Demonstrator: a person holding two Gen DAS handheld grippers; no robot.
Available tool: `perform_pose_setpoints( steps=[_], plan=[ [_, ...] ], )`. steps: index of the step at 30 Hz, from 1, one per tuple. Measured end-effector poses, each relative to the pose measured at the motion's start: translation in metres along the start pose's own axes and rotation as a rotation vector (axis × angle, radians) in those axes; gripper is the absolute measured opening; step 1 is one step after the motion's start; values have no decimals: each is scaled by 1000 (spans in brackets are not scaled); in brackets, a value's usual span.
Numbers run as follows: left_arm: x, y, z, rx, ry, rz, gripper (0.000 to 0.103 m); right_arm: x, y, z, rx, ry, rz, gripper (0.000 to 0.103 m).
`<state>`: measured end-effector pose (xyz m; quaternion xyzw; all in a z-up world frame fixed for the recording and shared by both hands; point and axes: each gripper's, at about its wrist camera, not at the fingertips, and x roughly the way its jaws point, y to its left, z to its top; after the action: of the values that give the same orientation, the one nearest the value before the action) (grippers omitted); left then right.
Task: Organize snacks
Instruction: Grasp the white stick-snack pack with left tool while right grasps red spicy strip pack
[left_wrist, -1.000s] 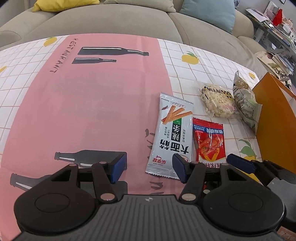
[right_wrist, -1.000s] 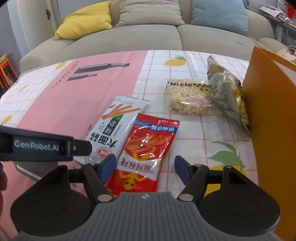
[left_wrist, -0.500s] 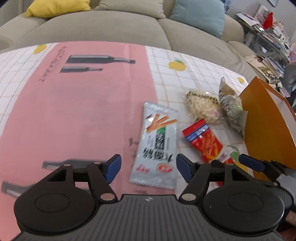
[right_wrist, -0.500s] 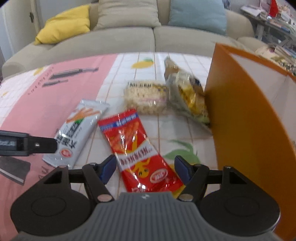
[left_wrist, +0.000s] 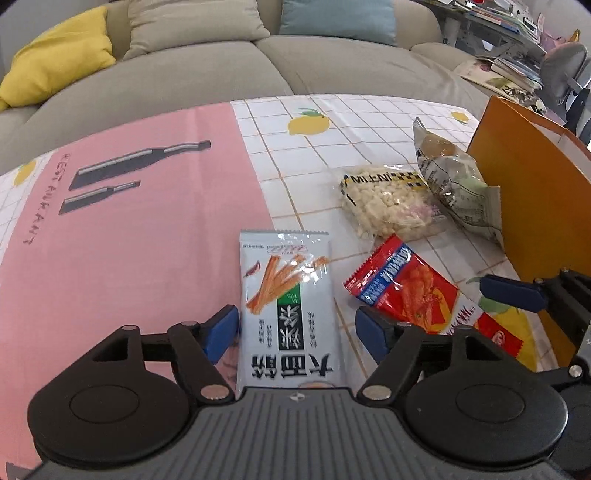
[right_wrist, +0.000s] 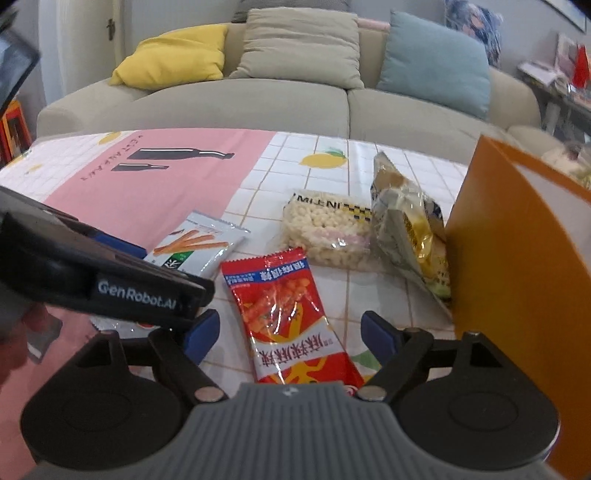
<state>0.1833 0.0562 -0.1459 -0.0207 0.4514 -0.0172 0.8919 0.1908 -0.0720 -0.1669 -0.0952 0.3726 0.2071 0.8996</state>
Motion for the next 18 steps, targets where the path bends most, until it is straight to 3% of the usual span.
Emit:
perform_pose_setpoints(
  steps=[4,9,11,16,18],
  plan=[
    [4,-5,-1,50,-23,26,90,9,-10,-5,69,26,-19,77],
    [5,-5,-4,42,-45,27,90,8,-6,-8,56,12,-26,77],
    [3,-4,-7,37,-56,31,86,8,-5,-9,54,9,-26,77],
    [-8,0,-17,16,-66,46,64,7,-4,-11,57,8,-30,77],
    [-13,2,-22,-10,-69,52,61,7,-2,-11,66,9,-39,77]
  ],
)
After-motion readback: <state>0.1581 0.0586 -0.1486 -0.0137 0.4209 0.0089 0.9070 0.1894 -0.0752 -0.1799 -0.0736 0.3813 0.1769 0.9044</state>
